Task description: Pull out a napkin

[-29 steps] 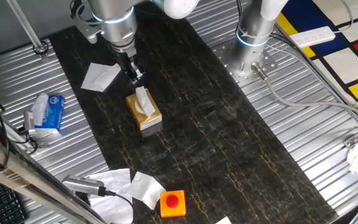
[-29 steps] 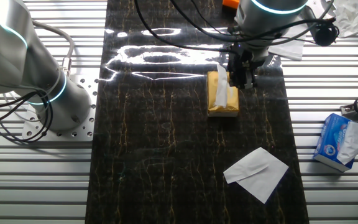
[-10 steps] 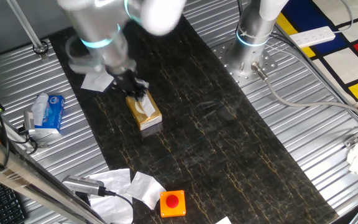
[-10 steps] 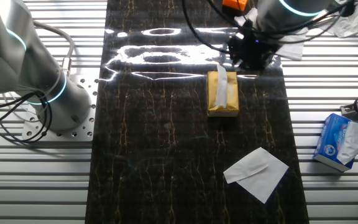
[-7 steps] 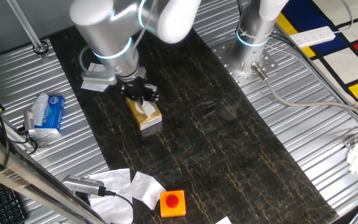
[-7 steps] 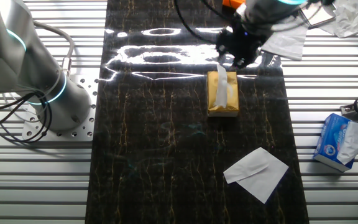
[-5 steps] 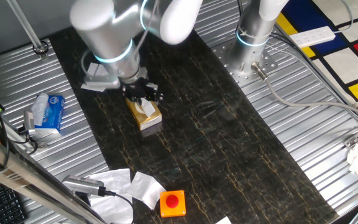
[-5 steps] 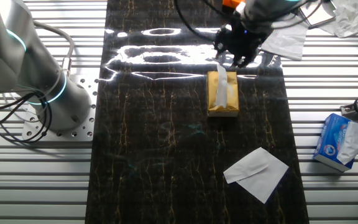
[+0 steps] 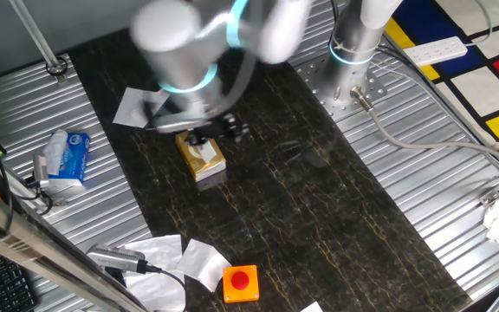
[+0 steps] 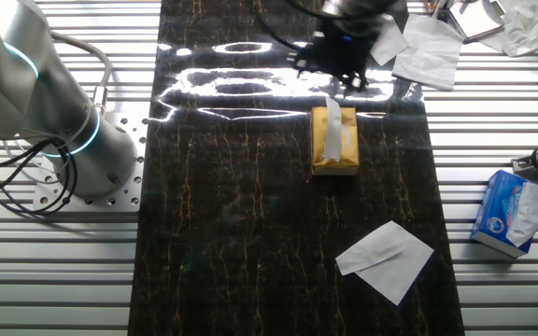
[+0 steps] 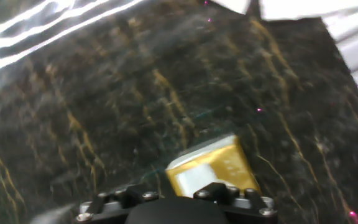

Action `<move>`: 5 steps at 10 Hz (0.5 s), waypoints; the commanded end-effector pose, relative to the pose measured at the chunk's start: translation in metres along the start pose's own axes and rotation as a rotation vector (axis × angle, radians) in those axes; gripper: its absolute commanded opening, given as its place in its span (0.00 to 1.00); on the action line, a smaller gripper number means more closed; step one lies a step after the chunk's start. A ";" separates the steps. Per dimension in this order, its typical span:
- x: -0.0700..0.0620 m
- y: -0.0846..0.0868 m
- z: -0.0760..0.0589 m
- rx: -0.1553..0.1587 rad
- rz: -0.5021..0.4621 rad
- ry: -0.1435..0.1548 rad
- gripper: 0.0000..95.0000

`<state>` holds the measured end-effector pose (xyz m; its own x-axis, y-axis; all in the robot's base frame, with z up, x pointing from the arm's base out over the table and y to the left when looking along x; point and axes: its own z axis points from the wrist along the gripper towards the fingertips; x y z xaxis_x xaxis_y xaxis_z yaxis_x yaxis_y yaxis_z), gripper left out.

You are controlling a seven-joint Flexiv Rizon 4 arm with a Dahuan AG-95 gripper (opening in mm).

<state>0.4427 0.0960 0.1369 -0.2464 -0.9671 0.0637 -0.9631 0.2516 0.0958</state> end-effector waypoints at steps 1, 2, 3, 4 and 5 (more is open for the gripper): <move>0.014 0.033 0.009 0.208 -0.059 0.110 0.80; 0.017 0.030 0.013 0.220 -0.060 0.105 0.80; 0.020 0.029 0.016 0.226 -0.067 0.104 0.80; 0.027 0.027 0.018 0.239 -0.090 0.125 0.80; 0.036 0.023 0.021 0.252 -0.100 0.122 0.80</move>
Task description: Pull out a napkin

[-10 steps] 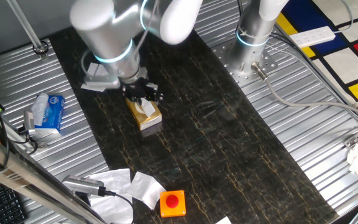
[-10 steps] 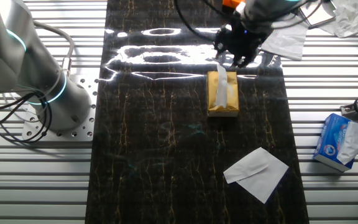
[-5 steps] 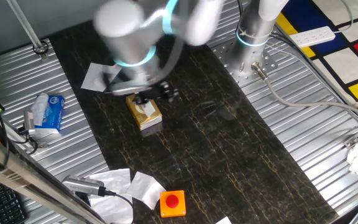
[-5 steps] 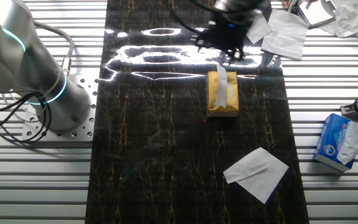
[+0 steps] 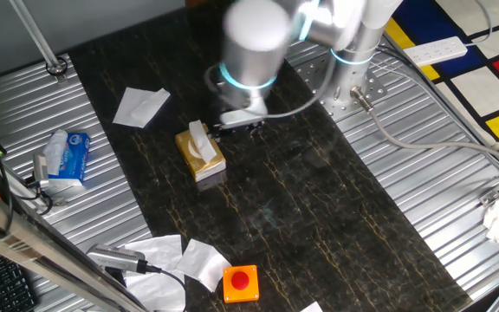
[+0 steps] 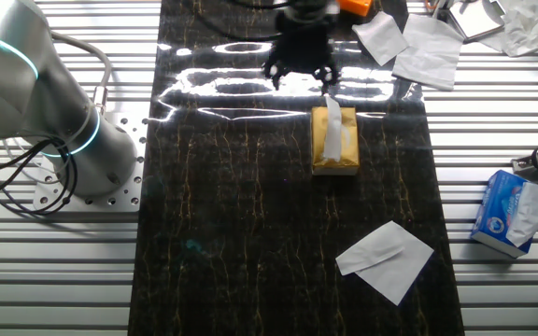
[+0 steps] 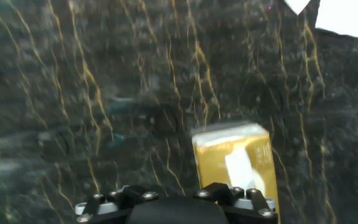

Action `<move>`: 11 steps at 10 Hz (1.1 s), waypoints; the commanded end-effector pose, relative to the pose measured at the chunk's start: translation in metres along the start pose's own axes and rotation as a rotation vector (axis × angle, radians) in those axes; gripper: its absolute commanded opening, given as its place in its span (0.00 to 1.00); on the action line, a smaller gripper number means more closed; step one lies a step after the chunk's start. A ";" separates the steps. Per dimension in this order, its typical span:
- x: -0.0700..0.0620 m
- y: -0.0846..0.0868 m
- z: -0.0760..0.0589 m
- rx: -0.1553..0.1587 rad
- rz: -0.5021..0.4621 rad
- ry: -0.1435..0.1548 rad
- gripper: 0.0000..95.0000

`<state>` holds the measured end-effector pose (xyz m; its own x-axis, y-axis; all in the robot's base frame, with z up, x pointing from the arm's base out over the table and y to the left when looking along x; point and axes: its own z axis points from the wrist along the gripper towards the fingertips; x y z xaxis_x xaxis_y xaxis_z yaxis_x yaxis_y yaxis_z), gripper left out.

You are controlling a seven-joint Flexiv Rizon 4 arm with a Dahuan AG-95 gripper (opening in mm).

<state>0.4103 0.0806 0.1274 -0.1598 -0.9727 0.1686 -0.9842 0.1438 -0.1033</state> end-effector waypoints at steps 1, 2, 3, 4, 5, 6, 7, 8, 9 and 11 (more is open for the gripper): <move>0.018 -0.002 0.013 0.045 -0.011 0.006 0.80; 0.022 -0.005 0.019 0.053 -0.004 0.006 0.80; 0.023 -0.008 0.023 0.054 0.001 -0.003 0.80; 0.023 -0.012 0.025 0.050 0.017 -0.024 0.80; 0.021 -0.018 0.022 0.046 0.031 -0.039 0.80; 0.019 -0.026 0.018 0.047 0.030 -0.039 0.80; 0.019 -0.032 0.016 0.048 0.025 -0.038 0.80; 0.023 -0.044 0.015 0.047 0.018 -0.039 0.80; 0.024 -0.048 0.017 0.040 0.015 -0.040 0.80; 0.021 -0.040 0.032 0.041 0.028 -0.071 0.80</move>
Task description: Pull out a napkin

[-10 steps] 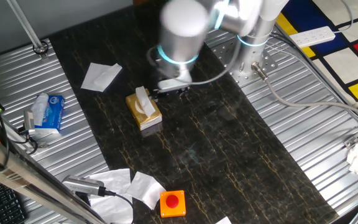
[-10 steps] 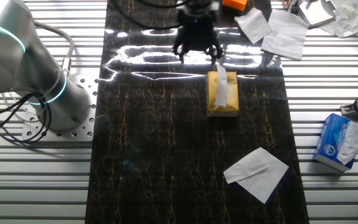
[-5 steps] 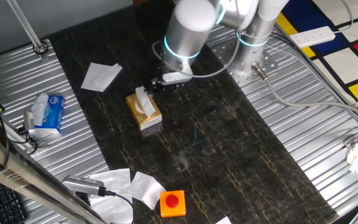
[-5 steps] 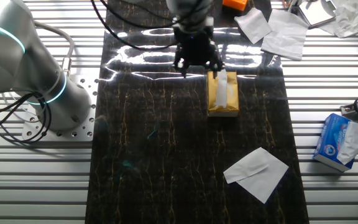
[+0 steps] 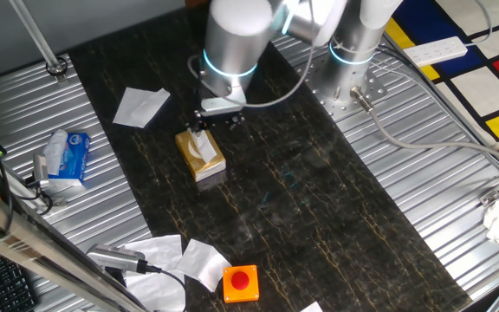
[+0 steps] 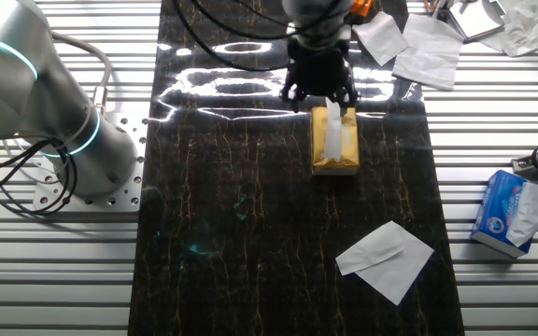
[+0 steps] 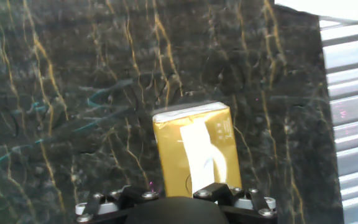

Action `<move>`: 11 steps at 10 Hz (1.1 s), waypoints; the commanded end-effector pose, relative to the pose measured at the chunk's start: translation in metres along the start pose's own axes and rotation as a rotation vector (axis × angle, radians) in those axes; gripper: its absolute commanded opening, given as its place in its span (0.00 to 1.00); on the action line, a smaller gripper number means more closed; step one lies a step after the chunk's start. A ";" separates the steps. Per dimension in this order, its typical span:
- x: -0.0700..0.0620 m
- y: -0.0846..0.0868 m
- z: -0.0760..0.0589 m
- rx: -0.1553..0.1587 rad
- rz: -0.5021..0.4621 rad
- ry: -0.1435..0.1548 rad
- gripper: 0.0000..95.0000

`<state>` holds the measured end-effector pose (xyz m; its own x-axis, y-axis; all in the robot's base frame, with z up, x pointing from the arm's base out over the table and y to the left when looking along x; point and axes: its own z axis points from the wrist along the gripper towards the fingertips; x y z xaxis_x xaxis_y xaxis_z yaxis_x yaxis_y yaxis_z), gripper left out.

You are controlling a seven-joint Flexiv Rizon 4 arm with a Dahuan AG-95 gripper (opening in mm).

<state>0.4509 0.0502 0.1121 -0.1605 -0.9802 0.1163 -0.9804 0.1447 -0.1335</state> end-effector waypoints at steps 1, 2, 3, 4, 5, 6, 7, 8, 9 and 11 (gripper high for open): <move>0.001 0.005 0.013 0.016 0.025 -0.025 0.60; 0.001 0.004 0.013 0.016 0.028 -0.032 0.60; 0.001 0.001 0.011 0.018 0.026 -0.034 0.60; 0.000 -0.002 0.010 0.017 0.034 -0.035 0.60; 0.000 -0.004 0.009 0.019 0.042 -0.033 0.60; -0.001 -0.005 0.011 0.021 0.048 -0.032 0.60; -0.002 -0.005 0.015 0.022 0.052 -0.038 0.60; -0.002 -0.005 0.018 0.025 0.056 -0.040 0.60; -0.002 -0.005 0.020 0.026 0.058 -0.039 0.60; 0.001 -0.007 0.020 0.032 0.058 -0.042 0.60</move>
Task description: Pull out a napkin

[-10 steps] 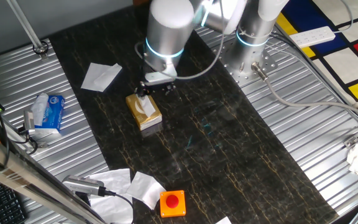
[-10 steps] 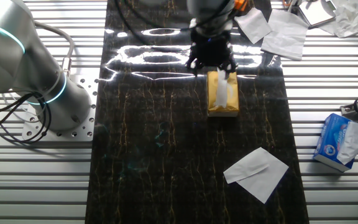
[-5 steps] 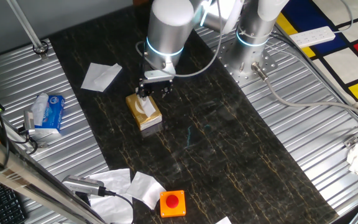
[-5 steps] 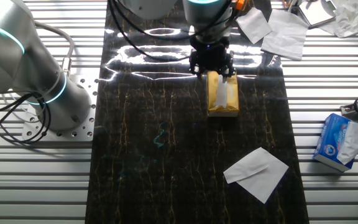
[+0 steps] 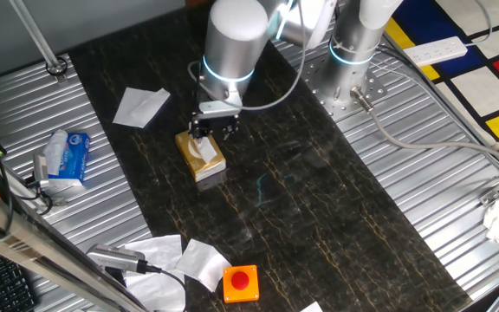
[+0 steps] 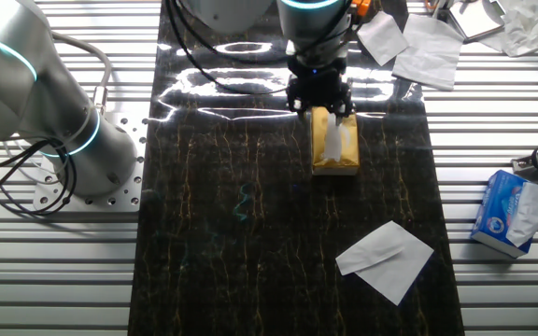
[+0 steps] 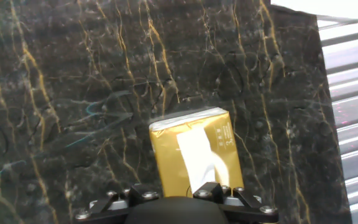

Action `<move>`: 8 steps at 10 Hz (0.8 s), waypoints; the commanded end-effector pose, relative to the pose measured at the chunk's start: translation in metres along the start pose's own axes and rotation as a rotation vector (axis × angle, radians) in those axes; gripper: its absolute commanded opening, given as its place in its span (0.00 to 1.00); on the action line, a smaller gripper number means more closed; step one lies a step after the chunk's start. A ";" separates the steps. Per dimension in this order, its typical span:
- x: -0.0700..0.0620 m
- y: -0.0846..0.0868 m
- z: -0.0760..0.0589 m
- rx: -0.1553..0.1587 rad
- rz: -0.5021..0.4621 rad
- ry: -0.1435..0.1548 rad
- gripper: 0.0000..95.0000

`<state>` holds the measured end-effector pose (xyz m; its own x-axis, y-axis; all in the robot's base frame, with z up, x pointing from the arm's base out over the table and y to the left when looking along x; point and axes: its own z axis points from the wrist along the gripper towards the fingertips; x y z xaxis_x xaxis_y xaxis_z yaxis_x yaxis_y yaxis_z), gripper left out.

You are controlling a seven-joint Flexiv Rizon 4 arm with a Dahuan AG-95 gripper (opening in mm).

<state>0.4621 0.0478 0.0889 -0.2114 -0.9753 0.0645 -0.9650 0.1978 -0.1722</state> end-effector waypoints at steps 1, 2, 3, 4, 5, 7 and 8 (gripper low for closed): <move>0.005 -0.002 -0.006 -0.001 -0.001 0.002 0.60; 0.006 -0.005 -0.005 -0.001 -0.002 0.000 0.60; 0.008 -0.009 -0.005 -0.005 -0.005 -0.013 0.60; 0.009 -0.008 -0.003 -0.017 0.002 -0.038 0.60; 0.009 -0.008 -0.001 -0.024 0.005 -0.052 0.60; 0.008 -0.007 0.001 -0.031 0.017 -0.065 0.60; 0.008 -0.008 0.001 -0.045 0.015 -0.057 0.60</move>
<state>0.4700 0.0375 0.0884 -0.2225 -0.9749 0.0030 -0.9659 0.2200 -0.1362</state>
